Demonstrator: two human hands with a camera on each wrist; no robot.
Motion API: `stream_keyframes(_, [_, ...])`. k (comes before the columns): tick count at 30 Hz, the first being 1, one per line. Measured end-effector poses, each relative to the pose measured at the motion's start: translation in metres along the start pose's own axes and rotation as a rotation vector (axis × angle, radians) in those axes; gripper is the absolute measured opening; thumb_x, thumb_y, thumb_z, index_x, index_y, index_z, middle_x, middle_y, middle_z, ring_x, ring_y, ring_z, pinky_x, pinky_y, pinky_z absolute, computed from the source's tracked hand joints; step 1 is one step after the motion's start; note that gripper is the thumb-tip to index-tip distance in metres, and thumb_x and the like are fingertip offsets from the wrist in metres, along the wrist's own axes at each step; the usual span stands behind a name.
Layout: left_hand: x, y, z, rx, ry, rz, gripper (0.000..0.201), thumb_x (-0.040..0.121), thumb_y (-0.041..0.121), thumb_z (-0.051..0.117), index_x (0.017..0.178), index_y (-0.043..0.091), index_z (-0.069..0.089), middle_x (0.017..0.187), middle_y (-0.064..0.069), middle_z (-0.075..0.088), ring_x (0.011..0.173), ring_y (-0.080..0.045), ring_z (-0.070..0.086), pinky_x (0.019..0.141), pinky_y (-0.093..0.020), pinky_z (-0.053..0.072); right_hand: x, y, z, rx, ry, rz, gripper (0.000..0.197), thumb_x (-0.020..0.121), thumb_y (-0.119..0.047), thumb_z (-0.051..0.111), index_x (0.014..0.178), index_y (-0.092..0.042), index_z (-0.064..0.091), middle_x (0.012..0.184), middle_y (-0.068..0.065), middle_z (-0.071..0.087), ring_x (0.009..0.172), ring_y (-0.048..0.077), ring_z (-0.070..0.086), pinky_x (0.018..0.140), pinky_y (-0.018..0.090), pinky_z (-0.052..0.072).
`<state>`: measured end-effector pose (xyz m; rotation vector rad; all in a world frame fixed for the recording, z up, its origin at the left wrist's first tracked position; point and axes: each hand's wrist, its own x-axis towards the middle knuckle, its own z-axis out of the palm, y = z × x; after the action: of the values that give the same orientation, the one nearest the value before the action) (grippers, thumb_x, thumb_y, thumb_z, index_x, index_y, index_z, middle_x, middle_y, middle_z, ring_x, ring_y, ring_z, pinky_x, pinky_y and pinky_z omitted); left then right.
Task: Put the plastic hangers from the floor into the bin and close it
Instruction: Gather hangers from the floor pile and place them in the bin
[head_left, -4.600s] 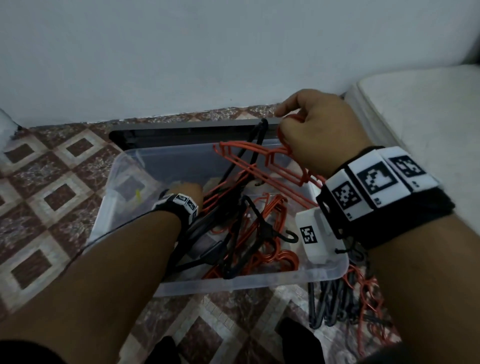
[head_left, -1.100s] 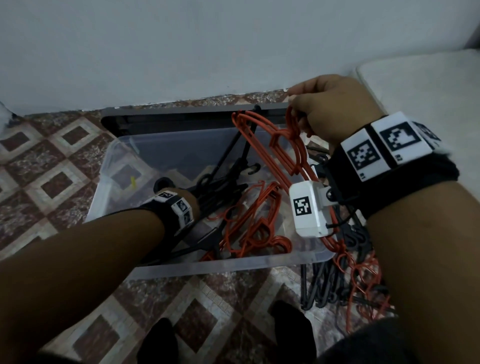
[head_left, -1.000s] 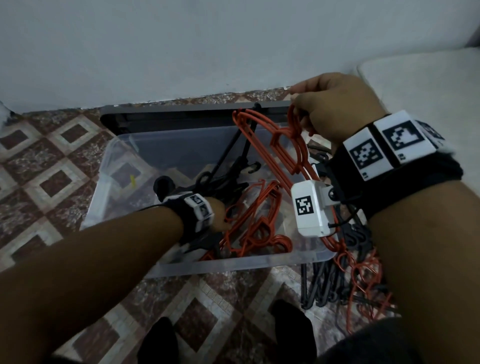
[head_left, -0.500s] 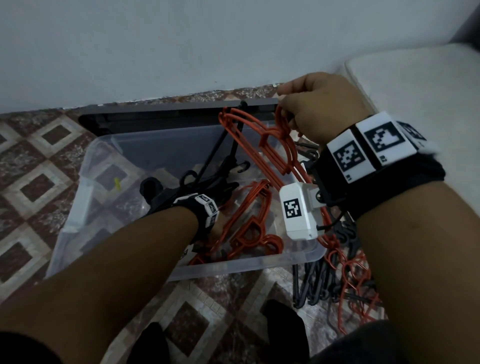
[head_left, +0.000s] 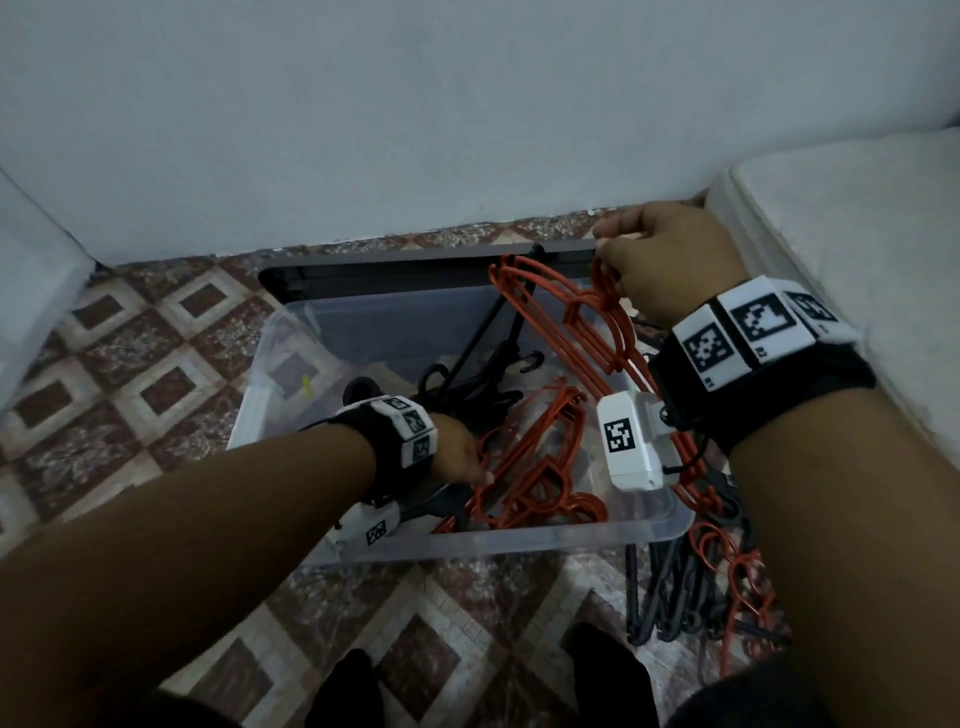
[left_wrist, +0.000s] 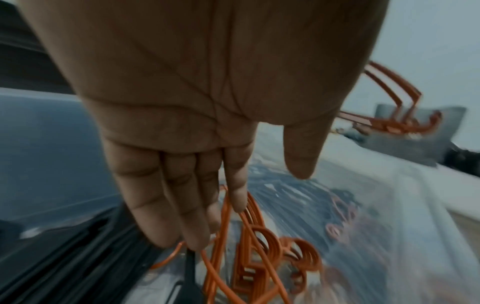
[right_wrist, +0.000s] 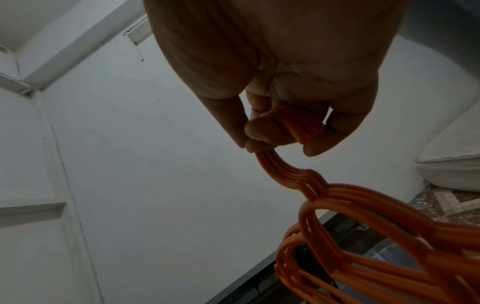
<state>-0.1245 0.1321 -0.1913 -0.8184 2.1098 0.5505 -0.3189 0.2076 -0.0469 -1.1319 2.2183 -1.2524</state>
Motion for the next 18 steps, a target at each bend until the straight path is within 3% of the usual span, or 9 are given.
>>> stream_keyframes(3, [0.020, 0.024, 0.006, 0.084, -0.029, 0.040, 0.055, 0.091, 0.060, 0.051, 0.117, 0.014, 0.065, 0.121, -0.008, 0.063, 0.108, -0.028, 0.059, 0.094, -0.040, 0.049, 0.001, 0.001, -0.002, -0.020, 0.000, -0.012, 0.012, 0.084, -0.021, 0.061, 0.085, -0.028, 0.071, 0.082, -0.004, 0.071, 0.075, 0.018, 0.068, 0.074, 0.040, 0.060])
stream_keyframes(7, [0.061, 0.050, 0.009, 0.126, -0.153, 0.110, 0.051, 0.088, 0.053, 0.057, 0.125, 0.019, 0.059, 0.115, -0.004, 0.063, 0.100, -0.028, 0.060, 0.093, -0.042, 0.050, 0.010, 0.009, -0.002, -0.020, 0.009, -0.010, 0.015, 0.084, -0.016, 0.061, 0.086, -0.026, 0.071, 0.081, -0.006, 0.070, 0.070, 0.012, 0.068, 0.067, 0.029, 0.059])
stream_keyframes(9, [0.079, 0.058, 0.014, 0.230, -0.255, 0.127, 0.056, 0.092, 0.054, 0.050, 0.135, 0.018, 0.051, 0.128, -0.009, 0.059, 0.112, -0.032, 0.057, 0.100, -0.046, 0.045, 0.014, 0.014, -0.002, -0.025, 0.016, -0.010, 0.015, 0.085, -0.016, 0.061, 0.085, -0.027, 0.071, 0.080, -0.010, 0.068, 0.069, 0.008, 0.066, 0.059, 0.020, 0.055])
stream_keyframes(11, [0.089, 0.060, 0.017, 0.382, -0.250, 0.072, 0.070, 0.089, 0.065, 0.048, 0.143, 0.020, 0.043, 0.141, -0.005, 0.050, 0.124, -0.031, 0.051, 0.103, -0.044, 0.042, 0.017, 0.016, -0.001, -0.028, 0.011, -0.013, 0.016, 0.085, -0.016, 0.060, 0.085, -0.028, 0.070, 0.079, -0.013, 0.066, 0.068, 0.005, 0.063, 0.050, 0.013, 0.048])
stream_keyframes(13, [0.091, 0.058, 0.016, 0.402, -0.265, 0.057, 0.059, 0.089, 0.059, 0.053, 0.131, 0.017, 0.056, 0.132, -0.008, 0.058, 0.115, -0.030, 0.058, 0.098, -0.044, 0.047, 0.019, 0.017, -0.002, -0.026, 0.009, -0.023, 0.016, 0.086, -0.016, 0.060, 0.086, -0.029, 0.070, 0.081, -0.013, 0.066, 0.067, 0.005, 0.060, 0.049, 0.015, 0.045])
stream_keyframes(15, [0.088, 0.053, 0.014, 0.286, -0.288, 0.081, 0.035, 0.087, 0.040, 0.065, 0.111, 0.014, 0.066, 0.113, -0.011, 0.069, 0.093, -0.024, 0.067, 0.090, -0.041, 0.055, 0.020, 0.019, -0.003, -0.018, 0.006, -0.033, 0.017, 0.086, -0.016, 0.059, 0.086, -0.029, 0.070, 0.083, -0.011, 0.067, 0.070, 0.009, 0.061, 0.058, 0.019, 0.048])
stream_keyframes(17, [0.077, 0.046, 0.010, 0.106, -0.226, 0.079, 0.026, 0.084, 0.030, 0.072, 0.104, 0.013, 0.070, 0.097, -0.005, 0.072, 0.081, -0.017, 0.069, 0.079, -0.031, 0.059, 0.020, 0.020, -0.003, -0.016, 0.003, -0.031, 0.018, 0.086, -0.015, 0.058, 0.084, -0.029, 0.069, 0.084, -0.008, 0.069, 0.074, 0.012, 0.064, 0.064, 0.025, 0.053])
stream_keyframes(18, [0.068, 0.041, 0.005, 0.062, -0.168, 0.091, 0.026, 0.086, 0.031, 0.070, 0.103, 0.012, 0.071, 0.094, -0.005, 0.071, 0.082, -0.018, 0.069, 0.079, -0.030, 0.059, 0.020, 0.019, -0.003, -0.021, 0.009, -0.029, 0.017, 0.086, -0.015, 0.058, 0.083, -0.028, 0.069, 0.084, -0.008, 0.069, 0.075, 0.013, 0.066, 0.065, 0.026, 0.055])
